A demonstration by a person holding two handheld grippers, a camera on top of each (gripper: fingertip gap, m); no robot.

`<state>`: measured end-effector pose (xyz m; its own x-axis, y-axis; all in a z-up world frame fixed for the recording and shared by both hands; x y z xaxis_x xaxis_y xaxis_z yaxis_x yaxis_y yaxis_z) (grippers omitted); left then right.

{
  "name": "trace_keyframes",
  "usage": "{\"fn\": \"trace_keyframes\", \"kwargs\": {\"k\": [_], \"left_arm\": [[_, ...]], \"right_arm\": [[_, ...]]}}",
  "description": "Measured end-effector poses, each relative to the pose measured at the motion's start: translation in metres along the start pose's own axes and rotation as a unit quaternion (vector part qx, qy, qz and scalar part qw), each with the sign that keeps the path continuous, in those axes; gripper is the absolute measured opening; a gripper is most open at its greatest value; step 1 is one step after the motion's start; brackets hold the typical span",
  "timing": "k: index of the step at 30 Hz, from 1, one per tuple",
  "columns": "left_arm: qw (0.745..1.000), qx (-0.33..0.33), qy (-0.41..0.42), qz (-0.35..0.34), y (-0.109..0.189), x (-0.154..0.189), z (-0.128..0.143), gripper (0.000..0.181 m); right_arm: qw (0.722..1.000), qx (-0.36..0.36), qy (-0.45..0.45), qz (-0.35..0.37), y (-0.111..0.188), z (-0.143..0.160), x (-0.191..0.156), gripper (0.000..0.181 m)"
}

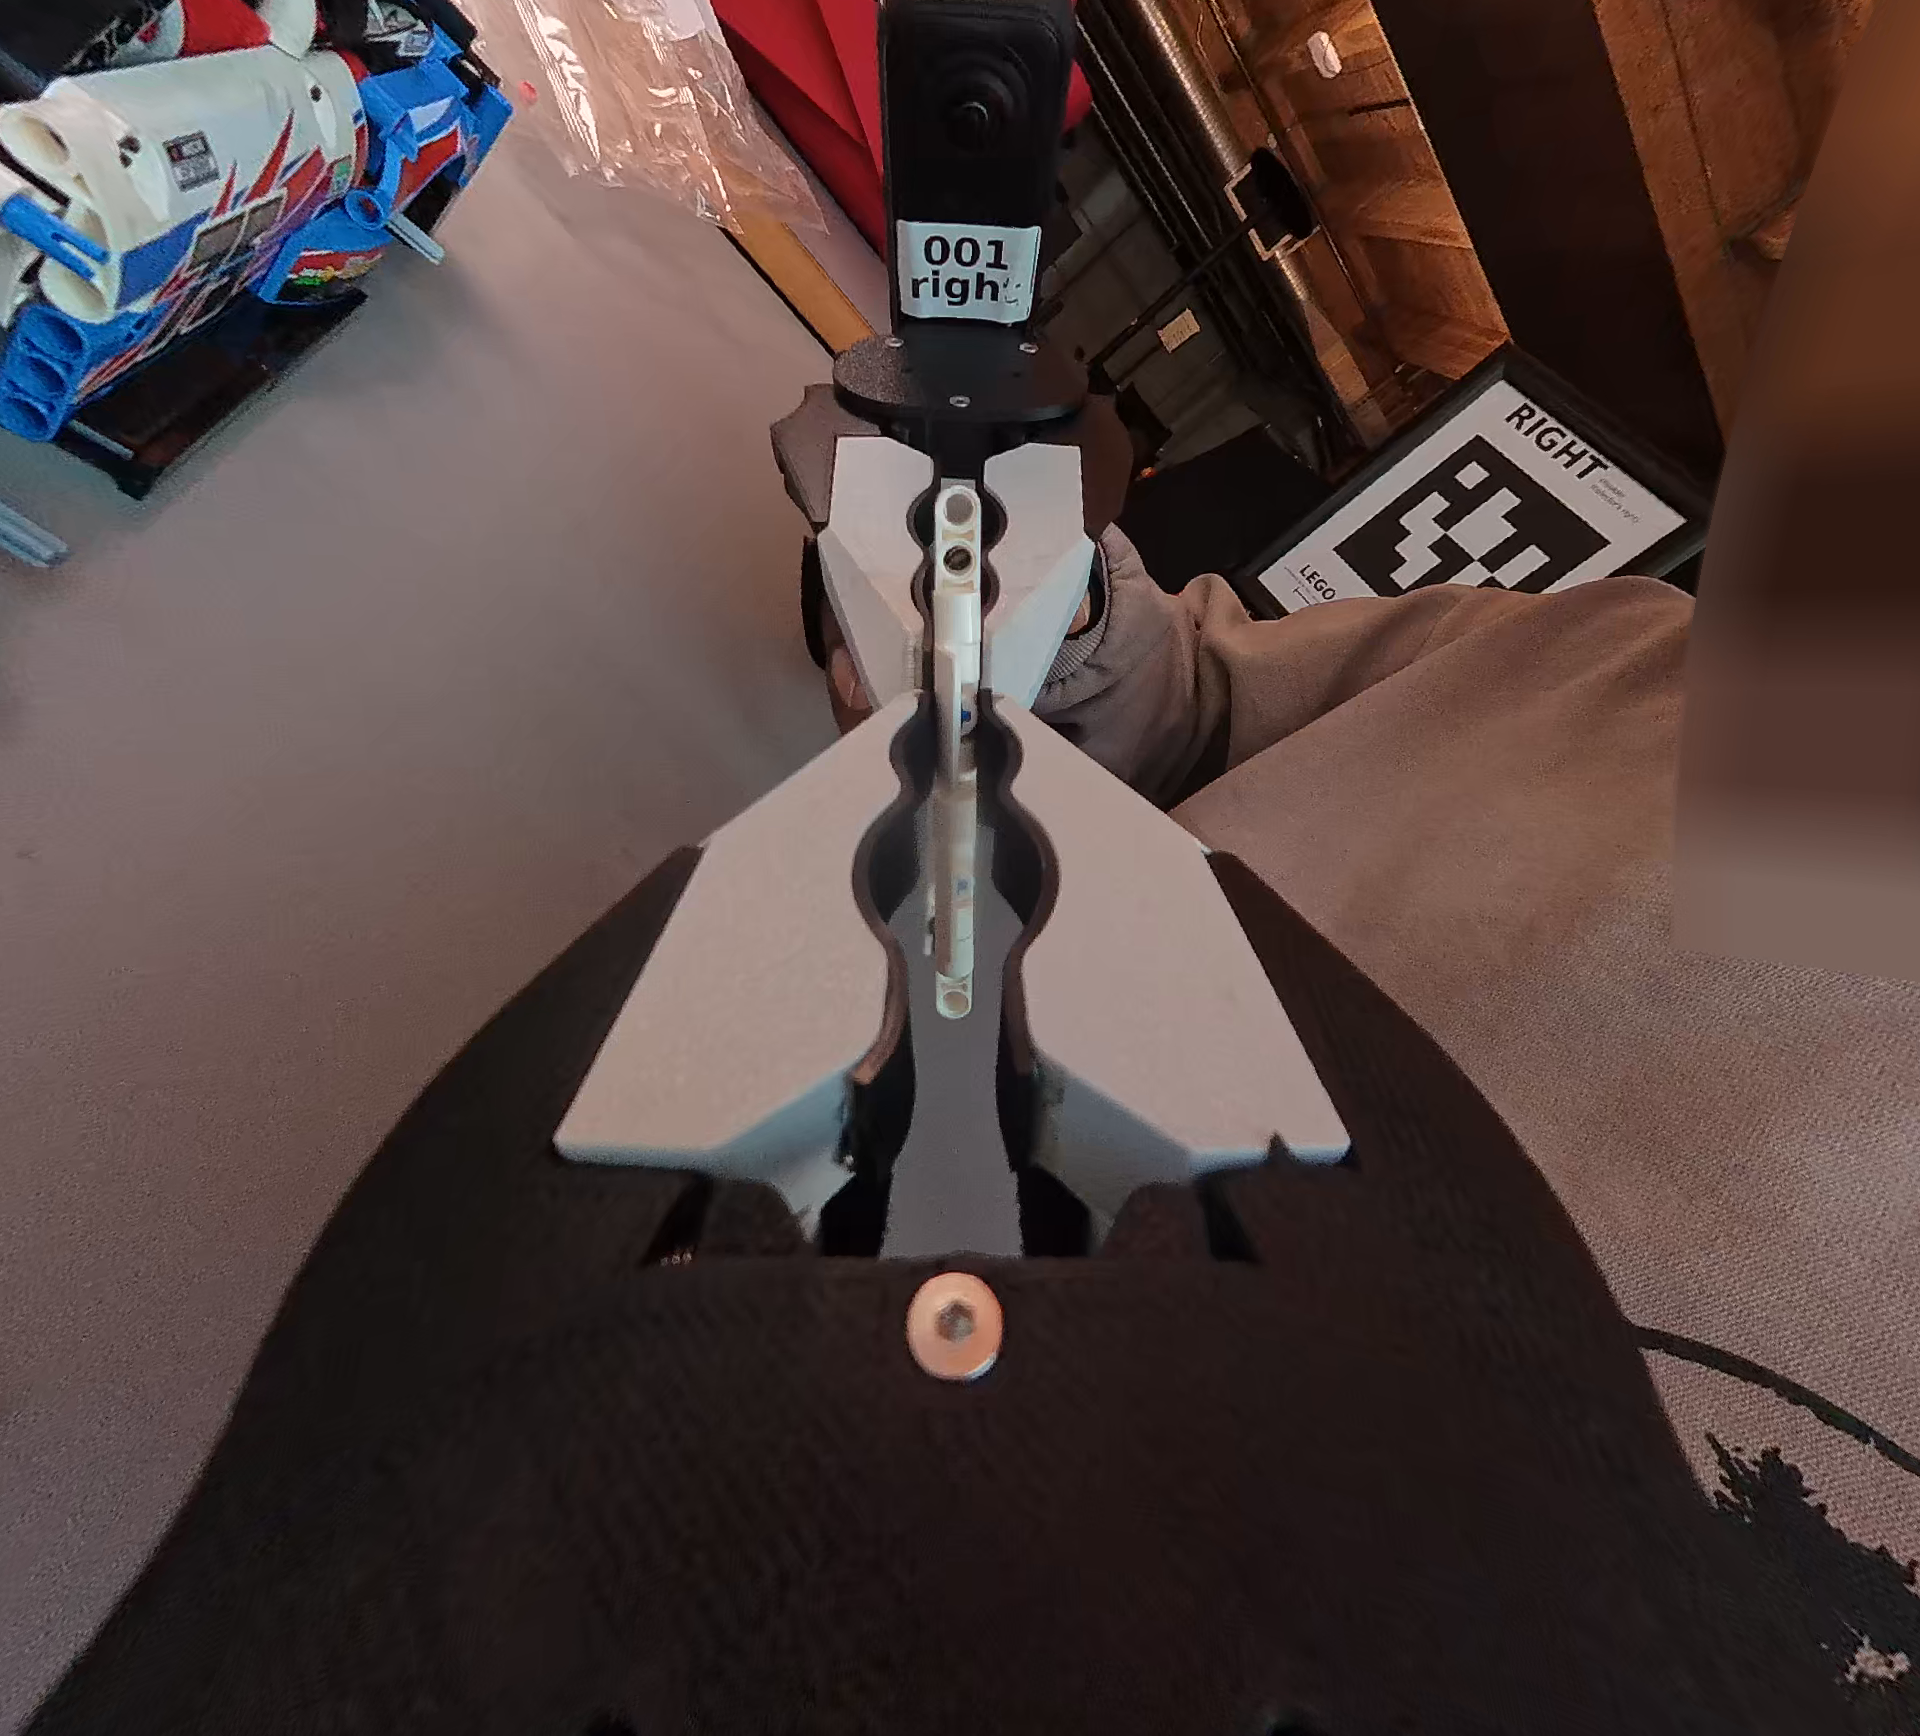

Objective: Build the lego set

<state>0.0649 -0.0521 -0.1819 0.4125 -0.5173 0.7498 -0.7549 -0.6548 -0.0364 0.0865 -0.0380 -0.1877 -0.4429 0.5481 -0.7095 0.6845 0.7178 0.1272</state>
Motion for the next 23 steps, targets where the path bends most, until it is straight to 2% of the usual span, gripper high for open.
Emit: {"fn": "trace_keyframes", "kwargs": {"k": [6, 10, 15, 19, 23], "left_arm": [[1.0, 0.004, 0.001, -0.003, 0.001, -0.001, -0.001, 0.005], [1.0, 0.005, -0.006, -0.028, 0.003, -0.008, -0.003, 0.005], [0.987, -0.071, -0.083, -0.118, 0.008, -0.026, 0.006, 0.005], [0.974, -0.113, -0.115, -0.159, 0.008, -0.035, 0.011, 0.006], [0.948, -0.162, -0.174, -0.211, 0.009, -0.05, 0.014, 0.006]], "right_arm": [[1.0, 0.006, -0.005, 0.009, 0.002, -0.002, 0.003, 0.004], [0.999, -0.004, -0.004, 0.055, 0.002, 0.001, 0.014, 0.004], [0.994, -0.036, 0.023, 0.105, 0.002, 0.008, 0.023, 0.004], [0.992, -0.044, 0.029, 0.118, 0.004, 0.008, 0.027, 0.006], [0.989, -0.047, 0.038, 0.136, 0.006, 0.006, 0.032, 0.007]]}}
Point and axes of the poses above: each gripper's, where its closed fingertips meet, y back along the fingers, z out of its underside, x = y × z across the jaws, the point moved 2 cm from there along y, back along the fingers, and after that the axes turned 4 degrees about x, right-handed, at the moved point
